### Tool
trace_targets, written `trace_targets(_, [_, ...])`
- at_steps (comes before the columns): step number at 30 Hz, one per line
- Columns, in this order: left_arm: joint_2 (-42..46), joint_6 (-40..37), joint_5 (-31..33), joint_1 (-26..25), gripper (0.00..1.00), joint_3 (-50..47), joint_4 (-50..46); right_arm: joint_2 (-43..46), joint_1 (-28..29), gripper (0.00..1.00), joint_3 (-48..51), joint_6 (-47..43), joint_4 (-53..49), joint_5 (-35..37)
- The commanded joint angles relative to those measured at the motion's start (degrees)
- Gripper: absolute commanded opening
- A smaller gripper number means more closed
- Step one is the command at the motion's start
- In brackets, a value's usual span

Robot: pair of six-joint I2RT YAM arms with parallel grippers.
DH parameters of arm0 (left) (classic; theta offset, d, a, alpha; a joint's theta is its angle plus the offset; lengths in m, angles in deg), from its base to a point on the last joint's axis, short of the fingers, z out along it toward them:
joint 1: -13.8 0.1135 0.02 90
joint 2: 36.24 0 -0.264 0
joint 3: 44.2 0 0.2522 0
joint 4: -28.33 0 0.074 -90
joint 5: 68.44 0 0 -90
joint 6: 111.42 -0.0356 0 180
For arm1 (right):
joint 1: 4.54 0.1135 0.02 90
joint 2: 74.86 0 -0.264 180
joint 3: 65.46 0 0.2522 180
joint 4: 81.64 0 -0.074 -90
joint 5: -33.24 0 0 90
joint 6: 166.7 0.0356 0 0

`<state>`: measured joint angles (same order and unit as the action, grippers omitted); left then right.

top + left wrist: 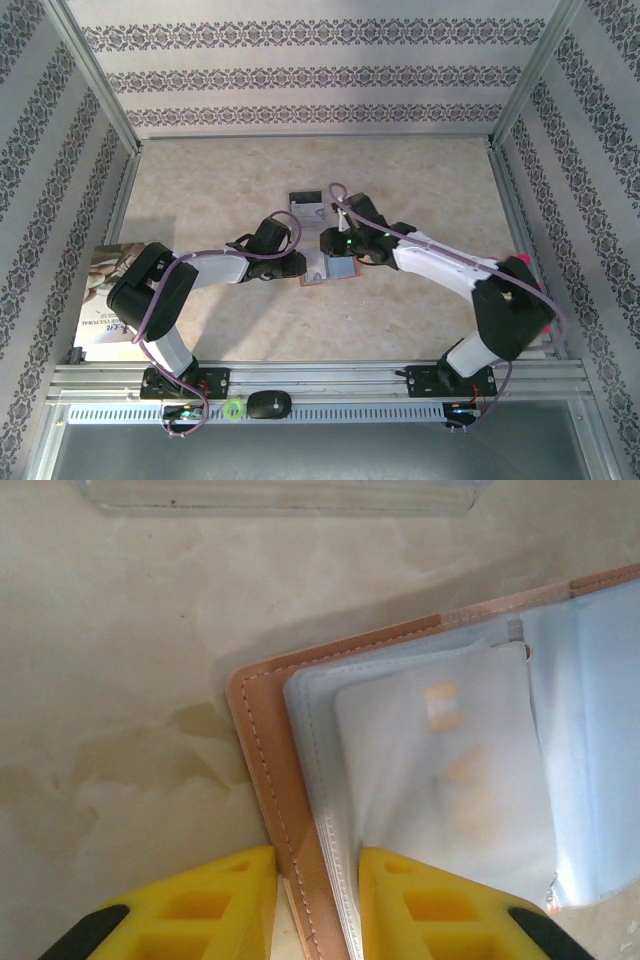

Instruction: Take the credit cards out of the card holder

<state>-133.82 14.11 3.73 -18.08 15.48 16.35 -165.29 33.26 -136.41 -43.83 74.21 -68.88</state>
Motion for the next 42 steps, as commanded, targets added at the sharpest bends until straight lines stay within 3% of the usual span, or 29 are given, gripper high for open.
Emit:
trace_targets(1, [-1.9,-1.2,0.8,-0.6,0.27,-0.3,-4.0,-4.4,0.4,0.23,-0.2,1.2,1.2,-6.2])
trace_targets(16, [-2.7,-1.5,0.9,-0.6,0.27,-0.5,-4.3,-11.0,-3.7,0.22,3.7,2.8,4.0,-6.5])
trace_targets(33, [-3.2,-1.6,0.8,-0.5,0.27,-0.3,-4.6,-15.6,-3.3,0.23,4.4,9.0,13.6,-16.9])
trace_targets(39, [-3.0,-1.4,1.0,-0.5,0.28,-0.5,-4.5,-14.7,-3.5,0.12,5.8,9.6,14.0,-15.2])
trace_targets(42, [-2.6,-1.4,1.3,-0.5,0.34,-0.6,-4.6,-13.6,-3.7,0.0,6.9,9.9,14.2,-13.9])
